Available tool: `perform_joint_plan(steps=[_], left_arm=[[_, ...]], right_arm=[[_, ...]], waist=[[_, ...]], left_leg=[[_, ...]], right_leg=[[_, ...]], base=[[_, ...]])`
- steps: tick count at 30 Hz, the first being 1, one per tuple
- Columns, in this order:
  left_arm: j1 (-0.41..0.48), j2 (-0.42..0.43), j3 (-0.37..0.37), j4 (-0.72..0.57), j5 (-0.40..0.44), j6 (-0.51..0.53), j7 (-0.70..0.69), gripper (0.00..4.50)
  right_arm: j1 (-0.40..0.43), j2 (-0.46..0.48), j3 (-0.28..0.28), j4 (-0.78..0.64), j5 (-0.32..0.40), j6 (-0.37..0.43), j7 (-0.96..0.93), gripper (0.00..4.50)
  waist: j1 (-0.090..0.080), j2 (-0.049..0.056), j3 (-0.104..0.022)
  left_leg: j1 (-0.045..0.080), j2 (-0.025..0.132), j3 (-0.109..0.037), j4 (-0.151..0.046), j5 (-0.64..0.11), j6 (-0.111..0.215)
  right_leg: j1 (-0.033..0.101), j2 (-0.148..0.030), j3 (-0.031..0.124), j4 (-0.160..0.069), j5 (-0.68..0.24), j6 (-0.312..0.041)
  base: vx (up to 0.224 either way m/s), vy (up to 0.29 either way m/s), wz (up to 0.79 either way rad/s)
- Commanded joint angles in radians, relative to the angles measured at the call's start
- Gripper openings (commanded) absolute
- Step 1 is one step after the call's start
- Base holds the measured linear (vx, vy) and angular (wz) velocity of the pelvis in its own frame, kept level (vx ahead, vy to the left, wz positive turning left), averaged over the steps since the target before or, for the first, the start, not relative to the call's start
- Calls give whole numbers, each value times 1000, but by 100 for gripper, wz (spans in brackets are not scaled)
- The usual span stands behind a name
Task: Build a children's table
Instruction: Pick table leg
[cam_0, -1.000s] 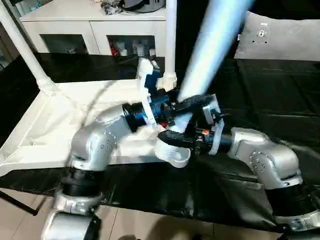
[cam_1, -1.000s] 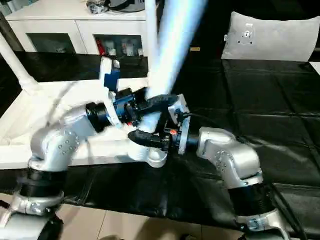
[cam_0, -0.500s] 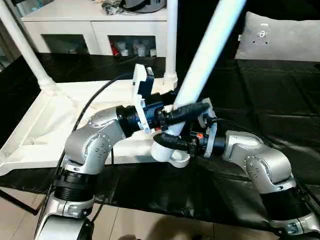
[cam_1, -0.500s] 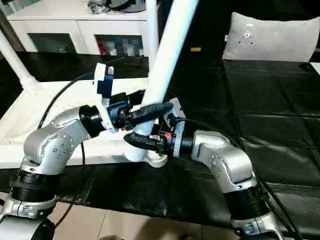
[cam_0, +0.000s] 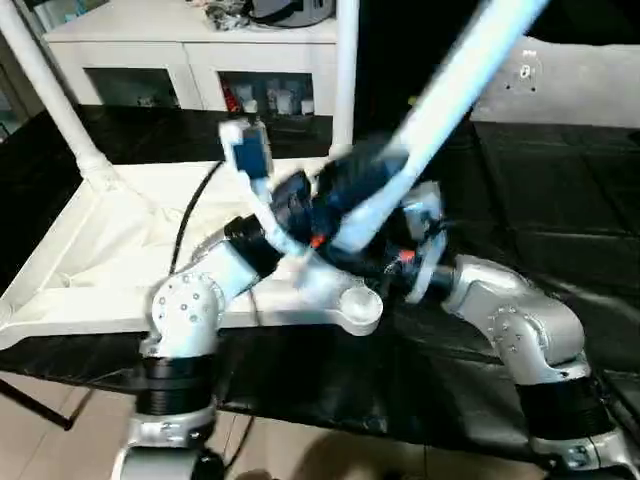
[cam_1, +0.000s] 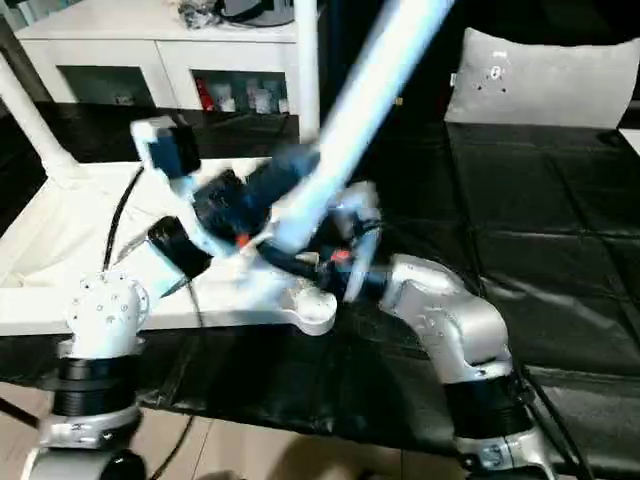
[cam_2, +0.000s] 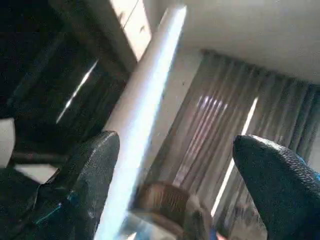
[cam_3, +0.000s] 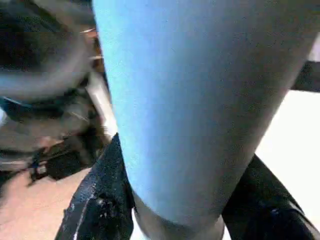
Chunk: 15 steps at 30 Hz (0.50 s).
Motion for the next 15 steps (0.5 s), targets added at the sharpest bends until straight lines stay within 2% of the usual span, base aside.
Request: perform_joint_plan(steps=[1,2,3,5,6,7,8,9,10,11,13,15], left_arm=[[-19,34,31,-5,34,-4,44,415],[-19,37,31,-5,37,-4,45,415],[-16,55,33,-8,47,0,44,415],[-7,96,43,-13,68,-1,40,415],[-7,96,43,-13,68,-1,40,415],[8,136,53,-20,83,0,40,415],[22,176,33,-27,133,-13,28,415],[32,205,17,-31,165,-24,22,415],[48,241,-4,-36,202,-35,8,415],[71,290,-36,-45,253,-54,-9,415],[120,371,-91,-67,333,-78,-32,415],[170,438,-138,-98,383,-76,-48,415]], right_arm=[[7,26,-37,-25,8,9,-69,191],[8,27,-38,-26,9,10,-71,191],[13,29,-45,-34,18,19,-78,191],[26,25,-50,-49,19,23,-86,191],[26,25,-50,-49,19,23,-86,191],[43,22,-52,-62,13,15,-102,191],[49,18,-53,-67,-2,11,-121,191],[53,15,-54,-70,-11,10,-136,191],[56,12,-58,-70,-24,11,-157,191],[62,10,-64,-71,-44,14,-187,191],[64,-6,-63,-58,-95,0,-226,191],[67,-13,-67,-43,-128,-9,-263,191]], waist=[[-4,-20,-76],[-9,-21,-75],[-12,-23,-76],[-17,-21,-74],[-21,-28,-74],[-26,-23,-74],[-29,-28,-73],[-33,-25,-74],[-38,-31,-73],[-39,-31,-72],[-43,-23,-71],[-49,-22,-68]], left_leg=[[-8,4,13,-63,-94,70],[-10,3,12,-65,-94,71],[-8,1,13,-64,-98,72],[-8,0,13,-63,-96,73],[-9,0,14,-63,-94,74],[-8,0,12,-64,-94,73],[-9,1,13,-64,-95,72],[-9,3,8,-67,-92,68],[-9,2,9,-67,-89,68],[-6,1,9,-68,-93,64],[-2,1,11,-67,-101,56],[-1,2,11,-70,-118,50]], right_leg=[[75,-42,40,-85,-457,32],[77,-42,39,-84,-452,39],[76,-41,38,-85,-458,50],[76,-42,38,-87,-465,54],[76,-40,38,-88,-466,58],[76,-42,39,-86,-467,62],[76,-41,39,-86,-466,64],[76,-41,40,-80,-459,67],[75,-40,41,-83,-460,72],[73,-42,42,-83,-471,72],[70,-42,42,-83,-479,66],[70,-43,44,-84,-486,57]], base=[[0,0,0],[0,0,0],[0,0,0],[0,0,0],[0,0,0],[0,0,0],[0,0,0],[0,0,0],[0,0,0],[0,0,0],[0,0,0],[0,0,0]])
